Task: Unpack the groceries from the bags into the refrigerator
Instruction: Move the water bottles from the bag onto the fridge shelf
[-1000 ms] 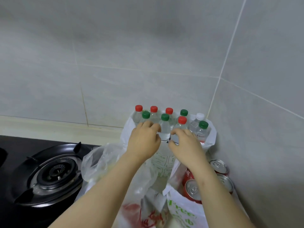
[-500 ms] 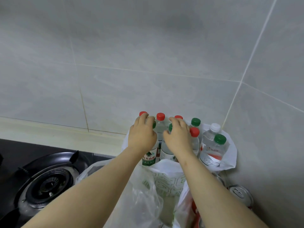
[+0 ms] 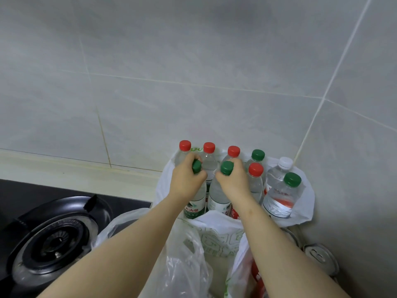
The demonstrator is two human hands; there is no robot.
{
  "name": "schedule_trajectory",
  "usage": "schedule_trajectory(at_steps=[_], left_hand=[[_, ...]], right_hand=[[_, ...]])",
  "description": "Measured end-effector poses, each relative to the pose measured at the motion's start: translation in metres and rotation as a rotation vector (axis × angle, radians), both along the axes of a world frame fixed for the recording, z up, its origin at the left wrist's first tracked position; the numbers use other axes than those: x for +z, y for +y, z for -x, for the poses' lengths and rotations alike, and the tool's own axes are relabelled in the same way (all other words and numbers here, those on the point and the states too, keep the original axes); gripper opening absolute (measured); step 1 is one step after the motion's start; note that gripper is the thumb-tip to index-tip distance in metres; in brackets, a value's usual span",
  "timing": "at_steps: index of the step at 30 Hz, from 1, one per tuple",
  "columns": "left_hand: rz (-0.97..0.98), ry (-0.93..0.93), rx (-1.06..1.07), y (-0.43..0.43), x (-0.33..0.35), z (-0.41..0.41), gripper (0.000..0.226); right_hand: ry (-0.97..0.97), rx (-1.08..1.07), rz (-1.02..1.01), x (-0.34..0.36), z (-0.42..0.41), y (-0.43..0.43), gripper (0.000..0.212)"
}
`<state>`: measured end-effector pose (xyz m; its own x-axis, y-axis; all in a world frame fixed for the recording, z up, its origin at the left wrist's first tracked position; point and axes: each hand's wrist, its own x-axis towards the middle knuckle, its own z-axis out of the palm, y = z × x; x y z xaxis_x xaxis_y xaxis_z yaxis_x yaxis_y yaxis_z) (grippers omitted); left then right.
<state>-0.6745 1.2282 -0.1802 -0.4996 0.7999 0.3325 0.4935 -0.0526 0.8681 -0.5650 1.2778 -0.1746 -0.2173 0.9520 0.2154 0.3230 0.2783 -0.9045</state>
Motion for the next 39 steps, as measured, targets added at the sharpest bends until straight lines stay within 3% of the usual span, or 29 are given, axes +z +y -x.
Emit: schedule_trajectory(at_steps=[6,14,16,19,24,33,39], left_hand=[[0.071,-0.301,0.004,0.000,-0.006,0.011,0.008],[0.240,-0.382,-0.101,-0.029,-0.007,0.010,0.010],[0.284,-0.412,-0.124,-0.028,-0.003,0.010,0.014],[0.338,-0.457,-0.145,-0.026,-0.002,0.012,0.016],[0.278,-0.404,-0.134,-0.029,-0.012,0.009,0.015],[0.134,-0.466,-0.023,-0.053,-0.008,-0.005,0.017],[0.009,-0.481,0.006,-0.073,0.019,-0.008,0.019]], right_hand=[[0.046,0.088,0.127,0.006,-0.007,0.001,0.012],[0.046,0.165,0.295,-0.010,-0.016,-0.027,0.005],[0.036,0.163,0.329,-0.010,-0.018,-0.024,0.019],[0.067,0.173,0.412,-0.009,-0.019,-0.020,0.023],[0.062,0.182,0.410,-0.014,-0.018,-0.027,0.024],[0.230,0.074,0.354,-0.010,-0.018,-0.056,0.020],[0.250,0.039,0.228,0.010,-0.025,-0.078,0.019]])
